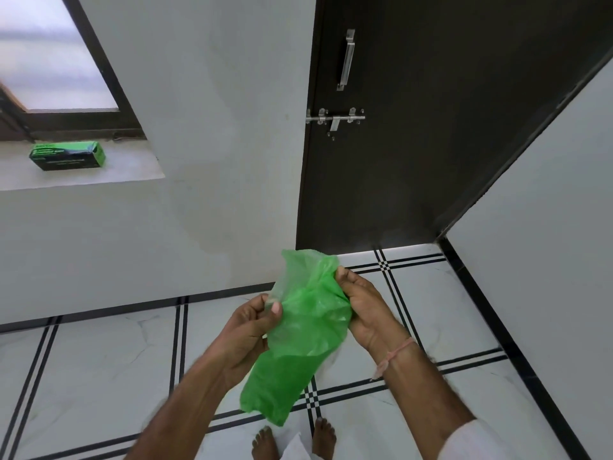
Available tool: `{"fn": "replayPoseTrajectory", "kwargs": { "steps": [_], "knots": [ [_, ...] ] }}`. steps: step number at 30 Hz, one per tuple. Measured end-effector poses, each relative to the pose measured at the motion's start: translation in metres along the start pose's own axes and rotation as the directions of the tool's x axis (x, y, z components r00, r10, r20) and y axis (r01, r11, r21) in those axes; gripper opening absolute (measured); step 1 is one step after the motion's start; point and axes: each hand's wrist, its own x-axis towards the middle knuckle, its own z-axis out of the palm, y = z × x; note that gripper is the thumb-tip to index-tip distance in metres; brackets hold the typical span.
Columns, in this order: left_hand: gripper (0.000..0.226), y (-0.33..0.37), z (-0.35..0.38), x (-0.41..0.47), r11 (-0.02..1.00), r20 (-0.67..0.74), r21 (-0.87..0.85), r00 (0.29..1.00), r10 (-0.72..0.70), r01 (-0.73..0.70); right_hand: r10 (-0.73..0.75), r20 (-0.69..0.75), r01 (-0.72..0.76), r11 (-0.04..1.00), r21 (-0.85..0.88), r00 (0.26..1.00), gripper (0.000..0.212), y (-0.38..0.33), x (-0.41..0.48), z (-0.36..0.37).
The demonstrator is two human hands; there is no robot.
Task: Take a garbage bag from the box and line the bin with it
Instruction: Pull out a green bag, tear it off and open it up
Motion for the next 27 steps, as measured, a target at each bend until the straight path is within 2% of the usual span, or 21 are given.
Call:
{"fn": "replayPoseTrajectory", "kwargs": {
  "steps": [4,7,9,11,12,13,16,17,19,21,23,24,25,27],
  "knots": [
    [0.042,-0.001,-0.020,-0.007,0.996,0.143,0.057,0.987,-0.078,0.070,0.012,-0.014,-0.012,0.999,-0.034,1.000,0.021,-0.003,0.006,0.004],
    [0.051,0.006,-0.035,-0.015,0.966,0.259,0.236,0.952,-0.162,0.101,0.001,-0.029,-0.003,0.996,-0.088,1.000,0.023,-0.005,0.008,0.006],
    [0.077,0.013,-0.039,-0.015,0.953,0.162,0.291,0.977,-0.139,0.087,-0.033,-0.037,0.027,0.987,-0.158,0.999,0.023,-0.005,0.008,0.005],
    [0.111,0.025,-0.026,-0.016,0.923,0.021,0.383,0.999,-0.043,0.031,-0.094,-0.022,0.086,0.965,-0.249,0.995,0.028,-0.005,0.011,0.002],
    [0.117,0.031,-0.014,-0.016,0.897,0.008,0.443,1.000,-0.004,0.000,-0.117,0.000,0.112,0.948,-0.297,0.993,0.030,-0.004,0.012,0.003],
    [0.114,0.034,0.001,-0.015,0.875,0.018,0.483,0.999,0.027,-0.032,-0.139,0.021,0.138,0.929,-0.344,0.990,0.031,-0.003,0.012,0.004],
    [0.086,0.034,0.035,-0.004,0.845,-0.011,0.531,0.997,0.080,-0.062,-0.153,0.098,0.180,0.889,-0.421,0.983,0.031,-0.003,0.010,0.012],
    [0.073,0.030,0.038,0.002,0.858,-0.034,0.508,0.994,0.101,-0.069,-0.133,0.115,0.170,0.890,-0.423,0.984,0.031,-0.004,0.010,0.015],
    [0.052,0.023,0.042,0.009,0.947,-0.080,0.320,0.995,0.064,-0.035,-0.122,0.095,0.151,0.898,-0.413,0.988,0.034,-0.005,0.012,0.020],
    [0.045,0.019,0.042,0.011,0.994,-0.133,0.095,0.991,-0.033,0.046,-0.303,-0.032,0.251,0.839,-0.482,0.953,0.033,0.000,0.019,0.020],
    [0.045,0.015,0.044,0.013,0.995,-0.203,-0.031,0.974,-0.096,0.091,-0.610,-0.107,0.423,0.655,-0.627,0.785,0.029,0.007,0.011,0.012],
    [0.045,0.014,0.043,0.014,0.992,-0.223,-0.076,0.967,-0.119,0.105,-0.678,-0.096,0.479,0.604,-0.637,0.728,0.030,0.013,0.001,0.008],
    [0.047,0.014,0.043,0.015,0.987,-0.230,-0.118,0.964,-0.138,0.113,-0.677,-0.063,0.503,0.603,-0.619,0.733,0.035,0.021,-0.009,0.006],
    [0.053,0.014,0.040,0.015,0.975,-0.209,-0.175,0.963,-0.170,0.135,-0.486,0.011,0.395,0.698,-0.597,0.874,0.053,0.037,-0.025,0.007]
  ]
}}
